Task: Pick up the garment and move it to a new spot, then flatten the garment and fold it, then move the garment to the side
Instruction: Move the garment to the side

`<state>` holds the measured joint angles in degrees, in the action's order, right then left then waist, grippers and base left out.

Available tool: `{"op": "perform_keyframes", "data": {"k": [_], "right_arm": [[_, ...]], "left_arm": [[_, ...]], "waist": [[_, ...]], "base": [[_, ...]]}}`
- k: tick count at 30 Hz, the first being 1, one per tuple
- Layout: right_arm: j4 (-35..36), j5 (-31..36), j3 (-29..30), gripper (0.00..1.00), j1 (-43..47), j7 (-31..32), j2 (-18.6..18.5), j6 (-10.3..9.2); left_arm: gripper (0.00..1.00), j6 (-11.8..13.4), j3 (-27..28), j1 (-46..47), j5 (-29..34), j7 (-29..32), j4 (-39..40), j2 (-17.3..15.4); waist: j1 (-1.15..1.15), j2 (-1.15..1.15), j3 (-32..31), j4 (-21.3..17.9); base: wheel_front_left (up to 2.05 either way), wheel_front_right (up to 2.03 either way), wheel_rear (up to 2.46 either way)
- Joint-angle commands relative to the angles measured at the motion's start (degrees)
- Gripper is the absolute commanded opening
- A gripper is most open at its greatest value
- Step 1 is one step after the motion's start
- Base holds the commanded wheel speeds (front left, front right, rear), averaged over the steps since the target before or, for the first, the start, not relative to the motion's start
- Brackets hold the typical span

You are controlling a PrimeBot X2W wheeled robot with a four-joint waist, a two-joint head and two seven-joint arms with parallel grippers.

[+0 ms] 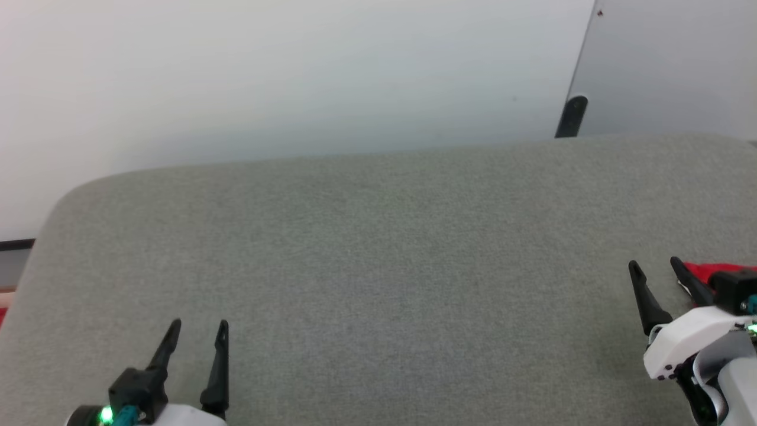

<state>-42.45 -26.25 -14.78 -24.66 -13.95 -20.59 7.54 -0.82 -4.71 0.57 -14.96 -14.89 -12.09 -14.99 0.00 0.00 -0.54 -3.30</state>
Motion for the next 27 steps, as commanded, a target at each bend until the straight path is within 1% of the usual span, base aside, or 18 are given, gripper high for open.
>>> {"op": "perform_keyframes", "data": {"k": [1, 5, 8, 10, 15, 20, 24, 27], "right_arm": [[2.2, 0.9, 1.3, 1.00, 2.1, -0.4, 0.5, -0.12], [7.7, 2.3, 4.0, 1.00, 6.8, -0.6, 1.7, -0.12], [11.8, 4.3, 6.3, 1.00, 10.5, -0.3, 2.4, -0.12], [14.8, 5.8, 8.0, 1.00, 13.0, 0.3, 3.0, -0.12], [22.8, 8.8, 12.3, 1.00, 19.2, 3.3, 5.3, -0.12], [30.3, 11.1, 15.5, 1.00, 24.3, 6.8, 7.6, -0.12], [35.2, 12.4, 16.8, 1.00, 27.4, 9.1, 9.3, -0.12], [37.6, 13.0, 17.4, 1.00, 29.1, 10.4, 10.1, -0.12]], "left_arm": [[1.00, 0.4, 0.2, -1.0, -0.1, -0.3, 0.1, 0.3], [1.00, 0.1, 0.6, -2.6, -0.5, -0.2, 0.6, 1.0], [1.00, 0.4, 0.8, -3.7, -0.2, -0.2, 1.0, 1.4], [1.00, 0.1, 0.8, -4.5, 0.0, -0.2, 1.5, 1.7], [1.00, 0.2, 1.3, -6.2, 0.2, -0.2, 2.0, 2.1], [1.00, -0.4, 1.6, -6.9, 0.2, -0.2, 3.1, 2.6], [1.00, -0.7, 2.3, -8.4, -0.7, -0.2, 4.2, 3.4], [1.00, -0.7, 2.7, -9.3, -1.0, -0.2, 4.9, 3.7]], "waist": [[0.00, 0.00, -1.4, 1.4], [0.00, 0.00, -2.5, 2.2], [0.00, 0.00, -3.3, 2.6], [0.00, 0.00, -3.8, 2.6], [0.00, 0.00, -4.7, 2.4], [0.00, 0.00, -5.2, 2.1], [0.00, 0.00, -5.5, 1.8], [0.00, 0.00, -5.6, 1.7]], "base": [[0.00, 0.00, 0.00], [0.00, 0.00, 0.00], [0.00, 0.00, 0.00], [0.00, 0.00, 0.00], [0.00, 0.00, 0.00], [0.00, 0.00, 0.00], [0.00, 0.00, 0.00], [0.00, 0.00, 0.00]]}}
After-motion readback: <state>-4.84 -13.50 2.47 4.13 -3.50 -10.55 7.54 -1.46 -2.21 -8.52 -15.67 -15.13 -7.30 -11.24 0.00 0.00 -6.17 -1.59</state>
